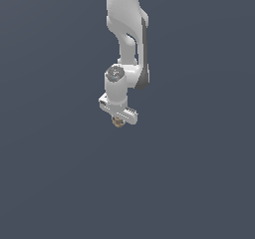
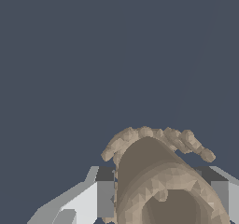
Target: Pick up the object and move it to a goal position.
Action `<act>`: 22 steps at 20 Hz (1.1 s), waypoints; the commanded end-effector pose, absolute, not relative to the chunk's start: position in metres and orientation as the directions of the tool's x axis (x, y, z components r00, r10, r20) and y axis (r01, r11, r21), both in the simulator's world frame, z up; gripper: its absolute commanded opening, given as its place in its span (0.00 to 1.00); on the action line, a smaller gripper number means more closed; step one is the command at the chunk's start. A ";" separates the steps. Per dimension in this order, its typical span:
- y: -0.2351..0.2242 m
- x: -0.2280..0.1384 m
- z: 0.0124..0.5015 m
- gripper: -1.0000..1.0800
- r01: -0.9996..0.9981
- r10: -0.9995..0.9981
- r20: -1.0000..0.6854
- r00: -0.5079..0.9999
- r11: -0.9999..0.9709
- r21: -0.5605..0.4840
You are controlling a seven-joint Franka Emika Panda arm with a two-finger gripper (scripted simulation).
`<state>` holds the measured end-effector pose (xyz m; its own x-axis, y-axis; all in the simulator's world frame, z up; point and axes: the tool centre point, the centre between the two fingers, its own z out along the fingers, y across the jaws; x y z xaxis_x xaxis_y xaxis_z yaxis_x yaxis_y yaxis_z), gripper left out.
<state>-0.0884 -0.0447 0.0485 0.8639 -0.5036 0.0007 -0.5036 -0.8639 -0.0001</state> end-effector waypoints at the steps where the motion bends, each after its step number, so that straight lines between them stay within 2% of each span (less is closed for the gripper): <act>1: -0.044 -0.088 0.048 0.00 -0.503 -0.503 0.000 0.864 -0.864 0.000; 11: -0.031 -0.082 0.071 0.00 -0.503 -0.503 0.000 0.864 -0.864 0.000; 22: 0.013 -0.056 0.153 0.00 -0.504 -0.504 0.001 0.864 -0.864 0.001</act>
<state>-0.0598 0.0063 0.1400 0.8642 -0.5032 0.0012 -0.5032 -0.8642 0.0007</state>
